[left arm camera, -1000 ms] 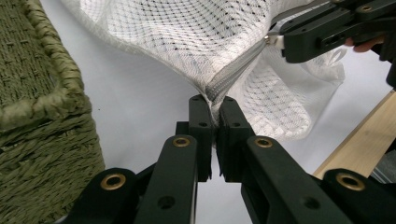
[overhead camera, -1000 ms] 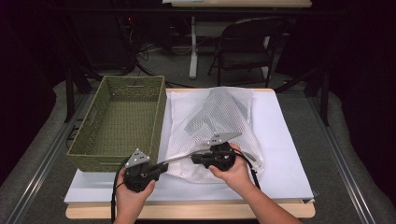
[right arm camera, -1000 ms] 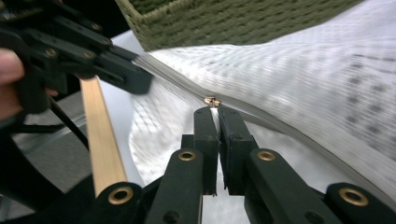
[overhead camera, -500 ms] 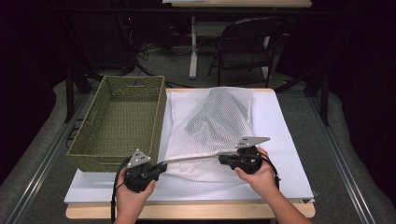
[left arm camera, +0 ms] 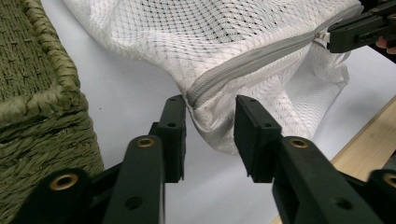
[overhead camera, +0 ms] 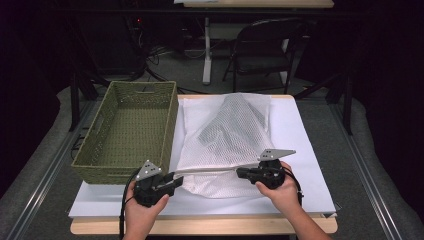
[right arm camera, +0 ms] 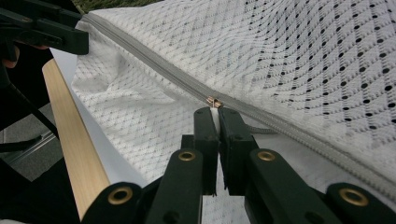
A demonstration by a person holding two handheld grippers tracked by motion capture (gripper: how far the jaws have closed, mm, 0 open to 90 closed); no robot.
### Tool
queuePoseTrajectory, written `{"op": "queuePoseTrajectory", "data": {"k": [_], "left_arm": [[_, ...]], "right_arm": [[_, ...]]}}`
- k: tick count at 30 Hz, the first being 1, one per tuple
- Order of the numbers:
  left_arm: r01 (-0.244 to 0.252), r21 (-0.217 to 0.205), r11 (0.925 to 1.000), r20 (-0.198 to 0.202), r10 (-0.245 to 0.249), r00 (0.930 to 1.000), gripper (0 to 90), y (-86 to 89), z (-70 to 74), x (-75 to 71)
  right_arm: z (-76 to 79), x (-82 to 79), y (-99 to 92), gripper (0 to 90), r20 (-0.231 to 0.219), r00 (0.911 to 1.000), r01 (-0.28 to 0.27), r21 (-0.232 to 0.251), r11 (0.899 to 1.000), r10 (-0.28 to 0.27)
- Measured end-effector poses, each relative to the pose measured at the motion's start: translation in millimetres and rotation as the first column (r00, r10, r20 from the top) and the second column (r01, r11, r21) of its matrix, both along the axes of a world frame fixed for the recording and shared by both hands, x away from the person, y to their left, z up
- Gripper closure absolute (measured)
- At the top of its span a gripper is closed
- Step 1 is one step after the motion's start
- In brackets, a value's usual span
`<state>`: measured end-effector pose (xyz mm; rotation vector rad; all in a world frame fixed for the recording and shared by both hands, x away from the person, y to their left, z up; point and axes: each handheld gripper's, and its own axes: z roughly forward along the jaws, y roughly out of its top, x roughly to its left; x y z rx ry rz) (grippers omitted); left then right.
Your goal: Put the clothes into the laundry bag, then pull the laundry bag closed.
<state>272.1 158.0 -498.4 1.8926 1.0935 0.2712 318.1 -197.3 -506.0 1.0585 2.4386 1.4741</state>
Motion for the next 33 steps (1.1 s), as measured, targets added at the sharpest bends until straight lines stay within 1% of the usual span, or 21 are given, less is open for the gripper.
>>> {"op": "queuePoseTrajectory", "data": {"k": [3, 7, 9, 11, 15, 17, 19, 21, 22, 24, 28, 30, 33], "left_arm": [[-0.005, 0.003, 1.0, 0.006, 0.005, 1.0, 60.7, 1.5, 1.2, -0.8], [-0.015, -0.012, 0.9998, 0.03, 0.016, 0.9994, 55.5, 4.5, 7.0, -4.5], [-0.005, -0.013, 0.9999, 0.037, 0.005, 0.9993, 55.3, 4.1, 9.8, -5.0], [0.003, -0.018, 0.9998, 0.035, -0.002, 0.9994, 54.1, 0.9, 11.1, -5.1], [0.035, -0.01, 0.9993, 0.031, -0.035, 0.9989, 52.6, -9.6, 9.2, -0.9], [0.05, -0.012, 0.9987, 0.02, -0.05, 0.9985, 52.9, -15.5, 7.7, 2.3], [0.062, 0.002, 0.9981, 0.028, -0.062, 0.9977, 53.9, -20.4, 6.1, 6.0], [0.071, 0.01, 0.9974, 0.015, -0.072, 0.9973, 55.1, -24.1, 4.3, 9.4], [0.074, 0.002, 0.9973, 0.009, -0.074, 0.9972, 55.8, -26.3, 3.1, 10.8], [0.08, 0.012, 0.9967, 0.002, -0.08, 0.9968, 55.8, -29.9, 1.5, 13.3], [0.092, 0.032, 0.9953, 0.019, -0.092, 0.9955, 56.3, -36.1, -0.8, 16.3], [0.085, 0.023, 0.9961, 0.028, -0.086, 0.9959, 56.0, -38.2, -1.4, 17.5], [0.088, -0.006, 0.9961, 0.025, -0.087, 0.9959, 53.6, -40.4, -1.5, 18.8]], "right_arm": [[-0.6, -0.2, 1.8, 86.4, 0.001, 1.0, -0.002, -0.007, 1.0, 0.002], [-0.1, -0.4, 1.9, 86.4, 0.001, 1.0, -0.006, -0.003, 1.0, 0.006], [0.4, -0.5, 2.3, 86.4, 0.005, 1.0, -0.006, -0.003, 1.0, 0.006], [0.2, -0.2, 2.9, 86.4, 0.004, 0.9999, -0.01, -0.004, 1.0, 0.01], [0.1, -0.5, 5.7, 86.4, 0.004, 0.9999, -0.015, -0.003, 1.0, 0.015], [0.2, -0.9, 7.2, 86.4, 0.004, 0.9998, -0.018, -0.002, 1.0, 0.018], [0.1, -0.9, 8.6, 86.4, 0.005, 0.9997, -0.022, -0.001, 1.0, 0.022], [0.0, -1.0, 10.1, 86.4, 0.002, 0.9996, -0.027, -0.001, 1.0, 0.027], [-0.5, -1.1, 11.2, 86.4, 0.004, 0.9996, -0.027, 0.002, 1.0, 0.027], [-0.7, -1.2, 12.4, 86.4, 0.0, 0.9994, -0.035, -0.002, 0.999, 0.035], [-1.2, -1.4, 14.3, 86.4, -0.001, 0.999, -0.045, 0.0, 0.999, 0.045], [-1.1, -1.9, 14.8, 86.4, -0.005, 0.9989, -0.047, 0.0, 0.999, 0.047], [-1.1, -2.5, 15.8, 86.3, -0.007, 0.9986, -0.053, 0.001, 0.999, 0.053]]}}
